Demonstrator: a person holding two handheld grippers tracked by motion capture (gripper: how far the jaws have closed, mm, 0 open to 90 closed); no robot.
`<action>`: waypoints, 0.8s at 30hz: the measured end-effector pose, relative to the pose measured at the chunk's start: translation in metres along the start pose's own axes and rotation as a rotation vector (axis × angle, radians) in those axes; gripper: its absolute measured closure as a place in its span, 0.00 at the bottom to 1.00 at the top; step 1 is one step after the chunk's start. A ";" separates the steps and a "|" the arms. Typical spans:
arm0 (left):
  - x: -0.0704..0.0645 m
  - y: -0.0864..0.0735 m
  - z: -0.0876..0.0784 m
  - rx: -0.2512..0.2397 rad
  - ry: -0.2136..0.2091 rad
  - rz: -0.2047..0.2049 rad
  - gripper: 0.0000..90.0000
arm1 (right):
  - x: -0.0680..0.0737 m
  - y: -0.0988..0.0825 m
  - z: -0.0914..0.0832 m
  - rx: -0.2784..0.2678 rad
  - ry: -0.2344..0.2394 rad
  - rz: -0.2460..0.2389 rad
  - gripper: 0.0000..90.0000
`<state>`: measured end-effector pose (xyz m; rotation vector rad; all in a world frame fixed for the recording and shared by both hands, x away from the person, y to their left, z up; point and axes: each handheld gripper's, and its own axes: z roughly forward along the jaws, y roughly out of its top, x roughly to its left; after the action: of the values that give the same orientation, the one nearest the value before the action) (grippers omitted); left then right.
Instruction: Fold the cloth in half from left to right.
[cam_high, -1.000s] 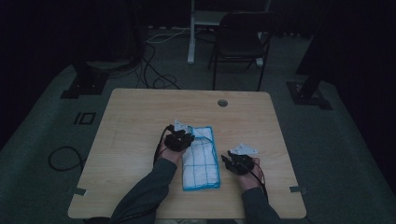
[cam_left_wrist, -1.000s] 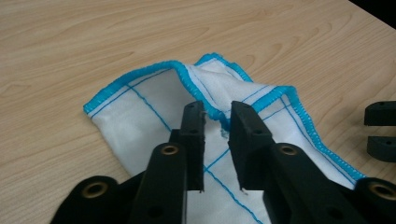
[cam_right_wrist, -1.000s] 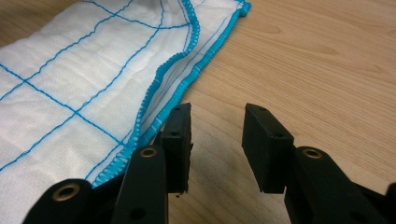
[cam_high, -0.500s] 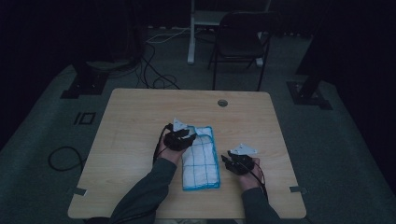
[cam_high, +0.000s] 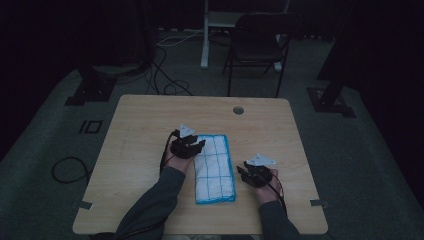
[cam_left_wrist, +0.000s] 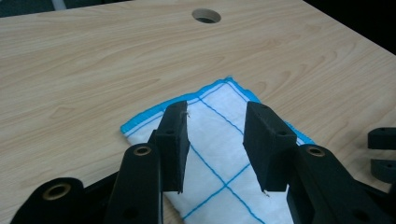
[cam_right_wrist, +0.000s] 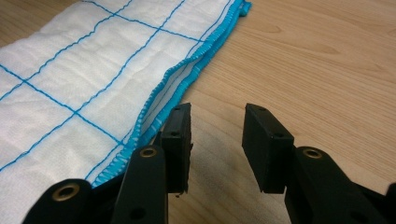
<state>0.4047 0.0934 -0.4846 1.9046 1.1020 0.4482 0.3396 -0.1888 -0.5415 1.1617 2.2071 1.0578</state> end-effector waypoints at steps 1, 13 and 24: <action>0.001 0.000 0.000 -0.002 0.002 -0.004 0.67 | 0.000 0.000 0.000 0.000 0.000 -0.001 0.69; 0.018 0.003 -0.003 0.008 0.027 -0.015 0.67 | 0.000 0.000 0.000 0.002 -0.004 0.001 0.67; 0.030 -0.003 -0.002 0.020 0.040 -0.041 0.67 | 0.000 0.001 0.000 0.000 -0.006 0.001 0.66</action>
<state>0.4185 0.1204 -0.4888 1.8941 1.1741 0.4558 0.3403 -0.1884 -0.5410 1.1647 2.2022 1.0529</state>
